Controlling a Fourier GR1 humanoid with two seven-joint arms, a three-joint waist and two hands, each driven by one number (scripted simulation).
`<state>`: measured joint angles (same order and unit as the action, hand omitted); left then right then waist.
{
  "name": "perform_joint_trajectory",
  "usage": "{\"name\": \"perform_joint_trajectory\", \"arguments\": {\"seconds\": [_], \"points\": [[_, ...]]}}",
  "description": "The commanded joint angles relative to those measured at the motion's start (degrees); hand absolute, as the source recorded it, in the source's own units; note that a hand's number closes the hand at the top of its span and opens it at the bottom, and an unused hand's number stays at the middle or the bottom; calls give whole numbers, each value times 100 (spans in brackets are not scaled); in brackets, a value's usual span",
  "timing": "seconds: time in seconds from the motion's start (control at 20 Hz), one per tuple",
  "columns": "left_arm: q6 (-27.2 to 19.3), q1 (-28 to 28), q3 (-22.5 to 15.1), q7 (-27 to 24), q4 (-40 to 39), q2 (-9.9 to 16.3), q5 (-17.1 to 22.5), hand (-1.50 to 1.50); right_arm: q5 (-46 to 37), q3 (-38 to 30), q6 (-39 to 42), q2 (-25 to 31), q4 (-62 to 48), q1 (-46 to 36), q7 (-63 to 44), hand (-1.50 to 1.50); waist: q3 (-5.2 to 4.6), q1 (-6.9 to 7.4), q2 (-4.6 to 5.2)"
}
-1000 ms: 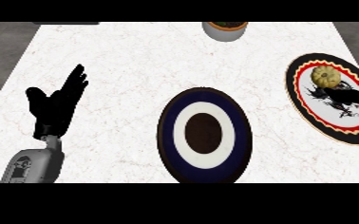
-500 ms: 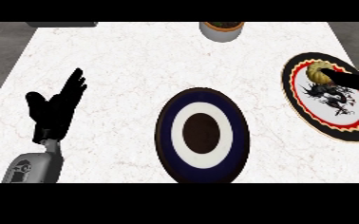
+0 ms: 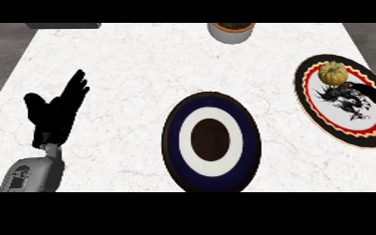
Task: Pick the squash from the plate and place it in the plate
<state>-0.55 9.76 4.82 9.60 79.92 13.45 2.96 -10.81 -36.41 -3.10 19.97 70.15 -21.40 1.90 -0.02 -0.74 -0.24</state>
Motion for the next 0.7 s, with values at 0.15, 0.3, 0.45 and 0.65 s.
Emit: {"name": "perform_joint_trajectory", "arguments": {"seconds": [0.15,0.3,0.45,0.65], "points": [[384,188,340,-72,-125,280,176,0,718,-294,480,370,-139,647,666,-150,2,51,24],[13,18,-106,-152,-92,-264,-227,0,863,-330,460,439,-455,794,1035,-150,3,59,28],[128,58,90,173,166,-108,-125,0,1001,-277,455,610,-202,990,824,-150,2,67,22],[129,-85,58,39,132,-246,-185,0,1135,-297,536,687,-162,1318,1050,-150,2,66,21]]}}
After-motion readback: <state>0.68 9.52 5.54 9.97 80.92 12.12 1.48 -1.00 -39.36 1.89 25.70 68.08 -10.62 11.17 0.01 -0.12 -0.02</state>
